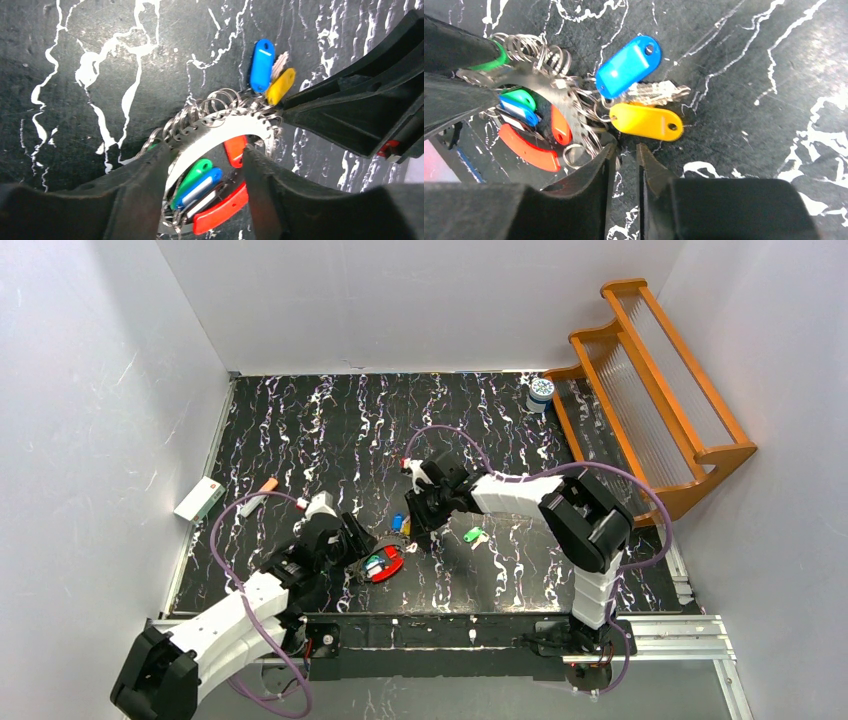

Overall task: Put the keys on the keyring
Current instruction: Adjust the keyring at the center of the board.

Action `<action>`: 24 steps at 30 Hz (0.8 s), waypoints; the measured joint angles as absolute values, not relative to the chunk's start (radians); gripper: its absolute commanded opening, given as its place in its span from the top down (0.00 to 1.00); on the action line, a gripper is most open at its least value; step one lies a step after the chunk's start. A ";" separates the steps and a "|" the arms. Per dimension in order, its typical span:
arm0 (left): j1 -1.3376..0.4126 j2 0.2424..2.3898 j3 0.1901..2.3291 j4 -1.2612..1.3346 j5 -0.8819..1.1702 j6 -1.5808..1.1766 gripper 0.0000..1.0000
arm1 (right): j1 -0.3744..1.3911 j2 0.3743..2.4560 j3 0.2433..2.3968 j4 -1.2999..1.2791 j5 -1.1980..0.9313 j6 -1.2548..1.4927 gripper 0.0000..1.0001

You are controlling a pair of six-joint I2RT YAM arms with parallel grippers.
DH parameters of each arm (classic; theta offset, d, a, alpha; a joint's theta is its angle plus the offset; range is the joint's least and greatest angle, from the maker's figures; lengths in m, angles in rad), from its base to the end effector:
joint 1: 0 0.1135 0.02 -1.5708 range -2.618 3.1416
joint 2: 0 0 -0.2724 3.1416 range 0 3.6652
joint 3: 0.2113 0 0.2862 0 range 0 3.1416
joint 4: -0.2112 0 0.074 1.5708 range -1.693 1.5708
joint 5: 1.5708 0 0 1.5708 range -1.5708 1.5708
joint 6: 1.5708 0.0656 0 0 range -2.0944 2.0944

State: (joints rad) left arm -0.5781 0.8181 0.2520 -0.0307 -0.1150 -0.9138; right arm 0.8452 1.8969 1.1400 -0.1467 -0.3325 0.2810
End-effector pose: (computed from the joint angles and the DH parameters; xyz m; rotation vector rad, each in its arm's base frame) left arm 0.1861 -0.1124 0.1347 -0.4446 2.2122 -0.7153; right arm 0.2734 0.3404 0.1162 -0.8755 2.4734 0.8563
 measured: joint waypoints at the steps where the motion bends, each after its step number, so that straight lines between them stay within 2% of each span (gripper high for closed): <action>1: -0.578 0.813 0.253 -0.029 -0.113 -0.904 0.33 | 0.845 1.889 1.132 -0.146 -0.331 0.280 0.54; 4: -0.578 0.803 0.261 -0.023 -0.109 -0.863 0.26 | 0.844 1.855 1.115 -0.154 -0.311 0.264 0.43; 7: -0.578 0.829 0.304 -0.050 -0.120 -0.811 0.25 | 0.843 1.824 1.105 -0.167 -0.287 0.250 0.40; 11: -0.578 0.937 0.416 -0.093 -0.139 -0.739 0.27 | 0.840 1.799 1.105 -0.173 -0.282 0.236 0.44; 16: -0.578 1.056 0.496 -0.112 -0.140 -0.680 0.40 | 0.849 1.797 1.116 -0.186 -0.293 0.233 0.56; 24: -0.572 1.093 0.496 -0.144 -0.139 -0.661 0.43 | 0.940 1.824 1.165 -0.184 -0.311 0.241 0.58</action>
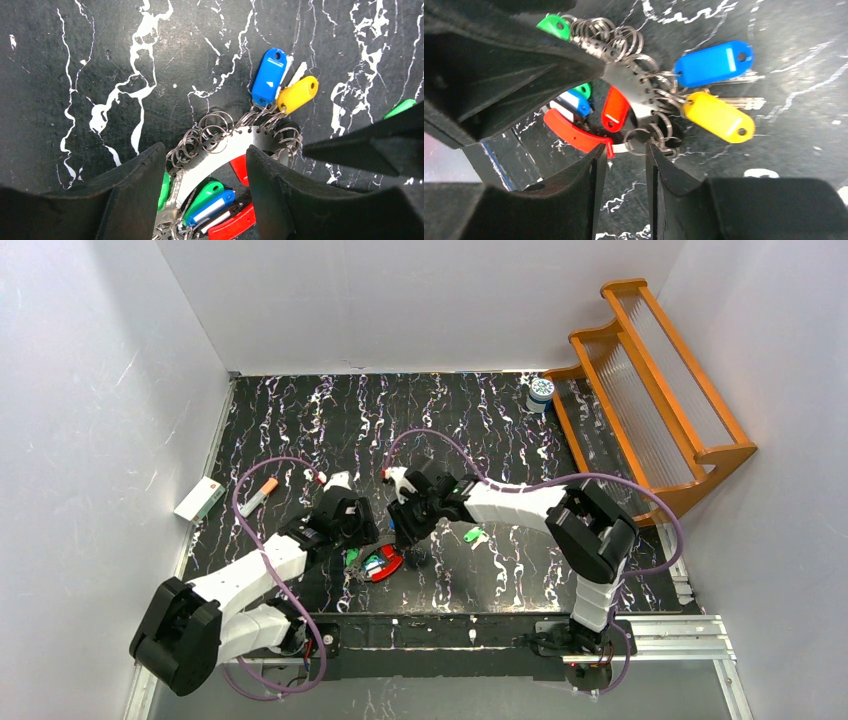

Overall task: Put the keys on the keyring
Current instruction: Adjust the keyring at the center of the board.

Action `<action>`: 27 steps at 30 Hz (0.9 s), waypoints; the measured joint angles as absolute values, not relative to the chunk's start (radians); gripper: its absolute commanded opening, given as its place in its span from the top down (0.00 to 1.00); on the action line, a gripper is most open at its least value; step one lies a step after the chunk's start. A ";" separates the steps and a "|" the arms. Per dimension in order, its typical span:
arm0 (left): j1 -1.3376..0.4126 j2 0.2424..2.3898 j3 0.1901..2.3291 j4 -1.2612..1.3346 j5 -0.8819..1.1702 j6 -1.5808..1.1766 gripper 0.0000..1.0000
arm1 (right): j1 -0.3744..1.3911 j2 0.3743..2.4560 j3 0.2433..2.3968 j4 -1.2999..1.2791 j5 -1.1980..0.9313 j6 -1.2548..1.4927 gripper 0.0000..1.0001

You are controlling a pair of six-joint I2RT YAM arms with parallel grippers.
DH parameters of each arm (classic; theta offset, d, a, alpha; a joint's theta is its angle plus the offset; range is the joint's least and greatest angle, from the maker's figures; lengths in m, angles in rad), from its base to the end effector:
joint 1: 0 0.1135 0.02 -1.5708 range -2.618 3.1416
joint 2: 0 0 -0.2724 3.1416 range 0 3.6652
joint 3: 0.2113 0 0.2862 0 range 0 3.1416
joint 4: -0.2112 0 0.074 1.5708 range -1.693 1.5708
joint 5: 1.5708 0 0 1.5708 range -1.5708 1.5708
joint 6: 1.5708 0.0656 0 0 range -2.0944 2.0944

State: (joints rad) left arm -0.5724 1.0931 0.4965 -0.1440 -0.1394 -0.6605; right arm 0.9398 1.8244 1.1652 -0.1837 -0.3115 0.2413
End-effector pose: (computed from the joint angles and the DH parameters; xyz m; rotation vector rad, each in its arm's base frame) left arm 0.2256 -0.1346 0.1541 -0.1755 2.3420 -0.4645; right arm 0.2416 0.3648 0.1514 -1.0218 2.3575 0.8786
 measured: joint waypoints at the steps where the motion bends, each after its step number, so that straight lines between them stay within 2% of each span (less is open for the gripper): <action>1: -0.571 1.097 0.495 -0.145 -0.140 -0.661 0.43 | 0.951 1.829 1.166 -0.184 -0.312 0.244 0.58; 7: -0.570 1.113 0.465 -0.147 -0.139 -0.661 0.44 | 0.971 1.836 1.166 -0.183 -0.301 0.256 0.52; 11: -0.570 1.113 0.460 -0.140 -0.133 -0.661 0.54 | 0.966 1.836 1.162 -0.177 -0.294 0.263 0.51; 15: -0.570 1.123 0.450 -0.114 -0.108 -0.653 0.62 | 0.958 1.834 1.146 -0.154 -0.312 0.278 0.53; 27: -0.569 1.187 0.446 0.013 0.002 -0.652 0.66 | 0.965 1.862 1.129 -0.084 -0.424 0.312 0.60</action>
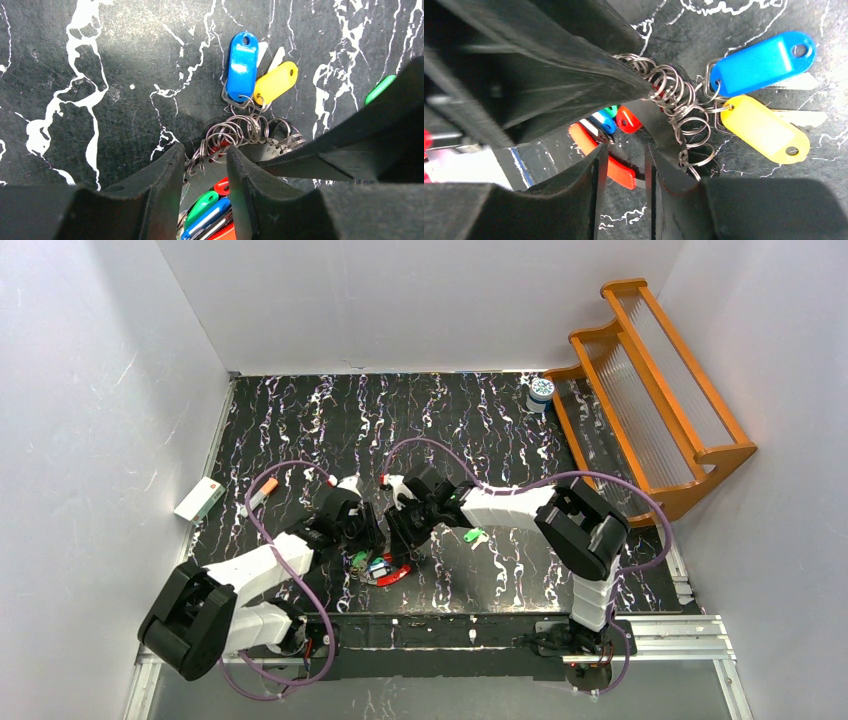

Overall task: Put the keys on the keyring
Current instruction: Adjust the keyring at the center of the board.

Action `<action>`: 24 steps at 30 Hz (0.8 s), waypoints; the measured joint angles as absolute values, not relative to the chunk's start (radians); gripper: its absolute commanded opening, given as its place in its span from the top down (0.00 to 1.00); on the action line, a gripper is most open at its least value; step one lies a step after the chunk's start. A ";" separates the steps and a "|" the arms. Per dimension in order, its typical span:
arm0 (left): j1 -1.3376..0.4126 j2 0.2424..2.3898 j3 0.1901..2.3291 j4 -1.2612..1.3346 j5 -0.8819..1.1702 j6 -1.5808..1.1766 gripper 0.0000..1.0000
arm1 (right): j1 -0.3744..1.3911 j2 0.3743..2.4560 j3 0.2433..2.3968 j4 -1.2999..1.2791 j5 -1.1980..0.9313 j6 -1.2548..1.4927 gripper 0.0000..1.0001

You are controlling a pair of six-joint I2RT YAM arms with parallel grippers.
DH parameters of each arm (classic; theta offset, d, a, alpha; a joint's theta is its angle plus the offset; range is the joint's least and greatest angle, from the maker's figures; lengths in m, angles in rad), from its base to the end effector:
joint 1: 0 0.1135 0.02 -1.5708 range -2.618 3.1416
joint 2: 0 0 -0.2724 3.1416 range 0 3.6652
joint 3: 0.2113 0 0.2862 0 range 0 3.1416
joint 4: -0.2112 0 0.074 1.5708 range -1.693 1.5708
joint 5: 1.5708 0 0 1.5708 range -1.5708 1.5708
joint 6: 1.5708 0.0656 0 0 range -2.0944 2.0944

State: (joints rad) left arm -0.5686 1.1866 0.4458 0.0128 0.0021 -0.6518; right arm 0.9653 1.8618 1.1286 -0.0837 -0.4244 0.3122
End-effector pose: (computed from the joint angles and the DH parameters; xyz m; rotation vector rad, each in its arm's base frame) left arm 0.2267 -0.1450 0.1286 -0.0979 2.3792 -0.6138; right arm 0.2270 0.3754 0.1342 -1.0358 2.3725 1.0550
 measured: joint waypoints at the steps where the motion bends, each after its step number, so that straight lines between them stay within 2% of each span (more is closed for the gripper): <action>1: -0.569 1.182 0.446 0.012 0.002 -0.652 0.66 | 0.966 1.870 1.129 -0.087 -0.420 0.313 0.61; 10: -0.569 1.082 0.404 -0.034 -0.028 -0.670 0.63 | 0.968 1.887 1.127 -0.105 -0.379 0.319 0.62; 17: -0.569 1.060 0.374 -0.052 -0.041 -0.707 0.66 | 0.941 1.887 1.122 -0.105 -0.373 0.320 0.62; 20: -0.567 1.056 0.368 -0.045 -0.034 -0.726 0.72 | 0.924 1.887 1.122 -0.105 -0.374 0.323 0.63; 24: -0.567 1.034 0.346 -0.043 -0.013 -0.753 0.87 | 0.904 1.887 1.122 -0.105 -0.373 0.329 0.63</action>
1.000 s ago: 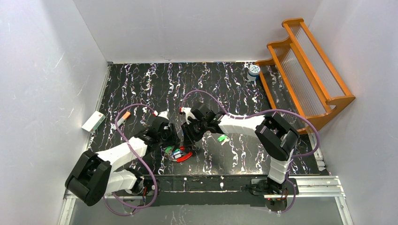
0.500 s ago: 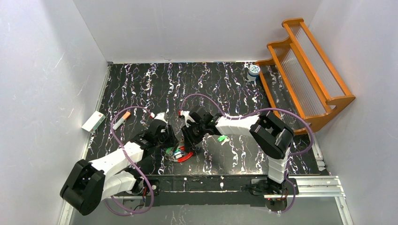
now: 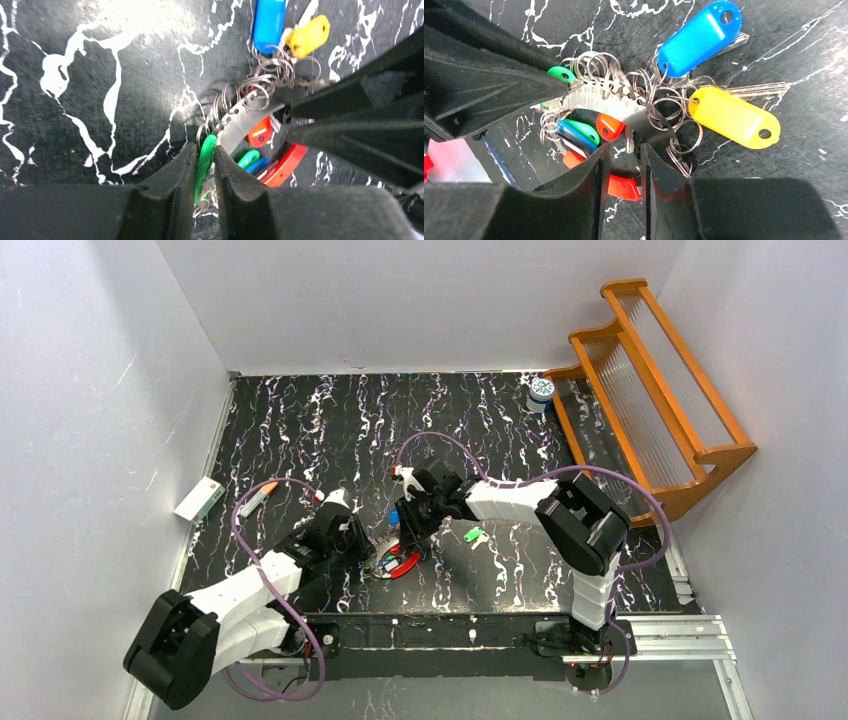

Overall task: Put the keys on the keyring
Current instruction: Adjust the keyring at the center of the board.

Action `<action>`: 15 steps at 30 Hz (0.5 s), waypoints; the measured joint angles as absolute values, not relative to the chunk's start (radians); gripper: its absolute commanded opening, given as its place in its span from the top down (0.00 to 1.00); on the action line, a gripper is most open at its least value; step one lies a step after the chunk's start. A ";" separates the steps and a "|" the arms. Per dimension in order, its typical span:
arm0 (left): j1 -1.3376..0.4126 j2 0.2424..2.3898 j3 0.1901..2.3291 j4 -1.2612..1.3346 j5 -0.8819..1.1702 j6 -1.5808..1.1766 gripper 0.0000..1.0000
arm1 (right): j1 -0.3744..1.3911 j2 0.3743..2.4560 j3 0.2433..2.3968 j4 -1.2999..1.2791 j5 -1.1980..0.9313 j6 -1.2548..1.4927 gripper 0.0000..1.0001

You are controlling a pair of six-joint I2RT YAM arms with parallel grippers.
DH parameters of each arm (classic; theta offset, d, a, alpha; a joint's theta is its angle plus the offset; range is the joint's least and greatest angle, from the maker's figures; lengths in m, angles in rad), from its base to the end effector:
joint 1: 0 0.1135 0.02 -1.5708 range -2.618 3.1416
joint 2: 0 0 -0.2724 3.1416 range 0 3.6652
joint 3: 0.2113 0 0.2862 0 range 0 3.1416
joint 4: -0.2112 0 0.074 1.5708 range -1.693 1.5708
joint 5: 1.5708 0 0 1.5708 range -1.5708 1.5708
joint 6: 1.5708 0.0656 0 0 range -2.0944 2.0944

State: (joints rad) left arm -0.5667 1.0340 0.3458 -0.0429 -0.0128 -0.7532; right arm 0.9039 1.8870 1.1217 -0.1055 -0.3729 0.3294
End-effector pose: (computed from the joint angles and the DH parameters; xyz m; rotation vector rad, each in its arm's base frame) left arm 0.2020 -0.1275 0.1230 -0.2296 2.3823 -0.6430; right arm 0.2504 0.3567 0.1185 -0.9141 2.4584 0.9551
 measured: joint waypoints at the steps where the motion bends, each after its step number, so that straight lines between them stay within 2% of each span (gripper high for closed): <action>1: -0.567 1.025 0.339 -0.039 -0.005 -0.759 0.89 | 0.900 1.887 1.122 -0.105 -0.373 0.332 0.63; 3: -0.567 0.999 0.323 -0.037 0.018 -0.772 0.93 | 0.894 1.888 1.122 -0.106 -0.373 0.337 0.63; 9: -0.567 0.900 0.279 -0.030 0.094 -0.789 0.95 | 0.881 1.890 1.122 -0.105 -0.377 0.338 0.63; 15: -0.567 0.781 0.268 0.010 0.153 -0.773 0.88 | 0.873 1.890 1.122 -0.105 -0.380 0.338 0.63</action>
